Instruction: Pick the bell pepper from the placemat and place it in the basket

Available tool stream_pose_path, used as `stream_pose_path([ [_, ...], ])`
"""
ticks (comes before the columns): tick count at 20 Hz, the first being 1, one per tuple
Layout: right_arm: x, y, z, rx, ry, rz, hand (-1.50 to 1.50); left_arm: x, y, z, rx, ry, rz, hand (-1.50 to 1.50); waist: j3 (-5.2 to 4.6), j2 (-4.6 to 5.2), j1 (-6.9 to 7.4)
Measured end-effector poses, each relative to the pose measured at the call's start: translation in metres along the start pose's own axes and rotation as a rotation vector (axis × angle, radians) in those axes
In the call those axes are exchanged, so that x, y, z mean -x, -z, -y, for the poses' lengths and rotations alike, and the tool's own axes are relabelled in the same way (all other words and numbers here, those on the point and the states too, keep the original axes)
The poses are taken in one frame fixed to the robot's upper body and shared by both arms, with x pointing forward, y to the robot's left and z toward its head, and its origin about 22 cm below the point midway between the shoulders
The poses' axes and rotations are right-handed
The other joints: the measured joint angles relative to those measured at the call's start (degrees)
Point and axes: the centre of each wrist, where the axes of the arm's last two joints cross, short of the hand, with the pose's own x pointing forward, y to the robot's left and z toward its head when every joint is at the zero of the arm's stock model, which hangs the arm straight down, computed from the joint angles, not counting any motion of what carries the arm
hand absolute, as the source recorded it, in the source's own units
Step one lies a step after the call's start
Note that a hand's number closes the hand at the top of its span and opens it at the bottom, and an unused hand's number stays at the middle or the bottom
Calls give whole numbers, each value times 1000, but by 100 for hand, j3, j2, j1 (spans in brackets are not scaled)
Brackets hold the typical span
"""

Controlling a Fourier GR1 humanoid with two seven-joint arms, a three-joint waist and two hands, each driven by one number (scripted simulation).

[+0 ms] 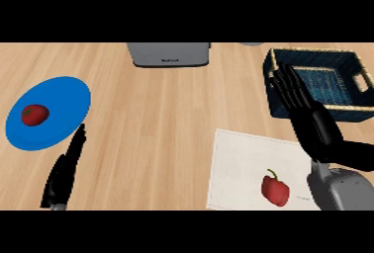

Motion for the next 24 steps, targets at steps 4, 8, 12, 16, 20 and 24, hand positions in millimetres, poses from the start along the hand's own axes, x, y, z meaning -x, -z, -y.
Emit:
stream_pose_path([
  [4, 0, 1, -7, 26, -31, 7, 150, 3, 0, 5, 25, -58, -116, 0, -69, 7, 26],
  [8, 3, 2, -27, -75, -152, 2, 150, 3, -1, 10, 78, -154, -235, 0, -84, -3, 80],
  [12, 30, -17, -83, -140, -260, -26, -150, -2, -1, 7, 111, -192, -281, 0, -80, -17, 100],
  [16, 37, -28, -119, -96, -438, -80, -150, 1, -2, 1, 110, -208, -306, 0, -86, -46, 44],
  [20, 36, -26, -104, -38, -748, -147, -150, 4, -6, -4, 103, -214, -332, 0, -106, -100, -74],
  [24, 15, -17, -89, -13, -1018, -212, -150, 5, -9, -11, 89, -215, -356, 0, -121, -154, -176],
])
